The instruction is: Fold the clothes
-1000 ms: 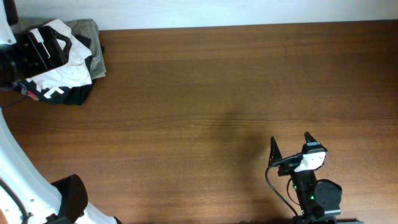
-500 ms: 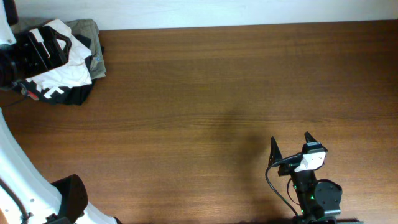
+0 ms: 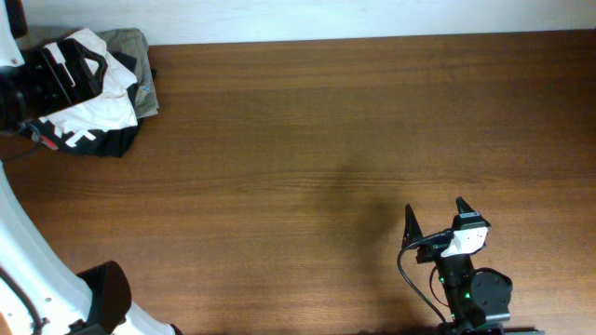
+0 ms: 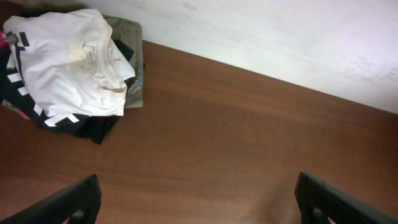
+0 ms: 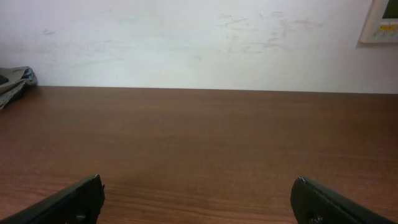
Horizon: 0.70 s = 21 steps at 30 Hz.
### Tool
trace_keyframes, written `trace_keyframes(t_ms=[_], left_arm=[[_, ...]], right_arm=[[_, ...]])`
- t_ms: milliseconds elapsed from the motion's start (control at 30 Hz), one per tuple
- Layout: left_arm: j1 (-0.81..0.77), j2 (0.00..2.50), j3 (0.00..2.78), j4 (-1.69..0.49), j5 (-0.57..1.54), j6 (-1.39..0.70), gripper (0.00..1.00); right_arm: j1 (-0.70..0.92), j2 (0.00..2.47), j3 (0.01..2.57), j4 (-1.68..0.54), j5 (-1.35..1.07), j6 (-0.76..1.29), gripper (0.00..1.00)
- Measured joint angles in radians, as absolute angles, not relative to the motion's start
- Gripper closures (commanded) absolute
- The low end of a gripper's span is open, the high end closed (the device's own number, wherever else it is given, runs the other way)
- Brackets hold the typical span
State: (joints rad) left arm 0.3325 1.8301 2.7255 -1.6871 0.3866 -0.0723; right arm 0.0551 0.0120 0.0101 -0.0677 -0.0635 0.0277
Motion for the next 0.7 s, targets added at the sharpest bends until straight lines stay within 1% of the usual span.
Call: trace_keyframes(t_ms=[100, 200, 267, 400, 500, 533, 600, 667, 700], left_arm=[[0.329, 1.789, 2.619, -1.679, 0.387, -0.072, 0.01], [0.298, 1.668, 2.327, -1.673, 0.386, -0.072, 0.01], [0.241, 1.554, 2.054, -1.683, 0.387, -0.072, 0.01], [0.131, 1.37, 1.699, -1.685, 0.389, -0.072, 0.01], [0.083, 1.213, 1.482, -1.687, 0.389, -0.072, 0.01], [0.08, 1.139, 1.393, -1.625, 0.385, -0.072, 0.01], [0.08, 1.002, 1.238, -1.386, 0.369, -0.072, 0.01], [0.076, 0.864, 1.084, -1.005, 0.359, -0.072, 0.01], [0.072, 0.815, 1.024, -0.871, 0.358, -0.07, 0.01]], right_arm=[[0.055, 0.012, 0.01, -0.068, -0.063, 0.028, 0.01], [0.056, 0.012, 0.01, -0.068, -0.062, 0.027, 0.01], [0.056, 0.012, 0.01, -0.068, -0.06, 0.027, 0.01], [0.056, 0.011, 0.01, -0.068, -0.06, 0.027, 0.01], [0.056, 0.011, 0.01, -0.068, -0.06, 0.027, 0.01], [0.056, 0.011, 0.01, -0.068, -0.059, 0.028, 0.01], [0.056, 0.011, 0.01, -0.068, -0.059, 0.027, 0.01], [0.056, 0.011, 0.01, -0.068, -0.059, 0.028, 0.01], [0.056, 0.011, 0.01, -0.067, -0.059, 0.028, 0.01]])
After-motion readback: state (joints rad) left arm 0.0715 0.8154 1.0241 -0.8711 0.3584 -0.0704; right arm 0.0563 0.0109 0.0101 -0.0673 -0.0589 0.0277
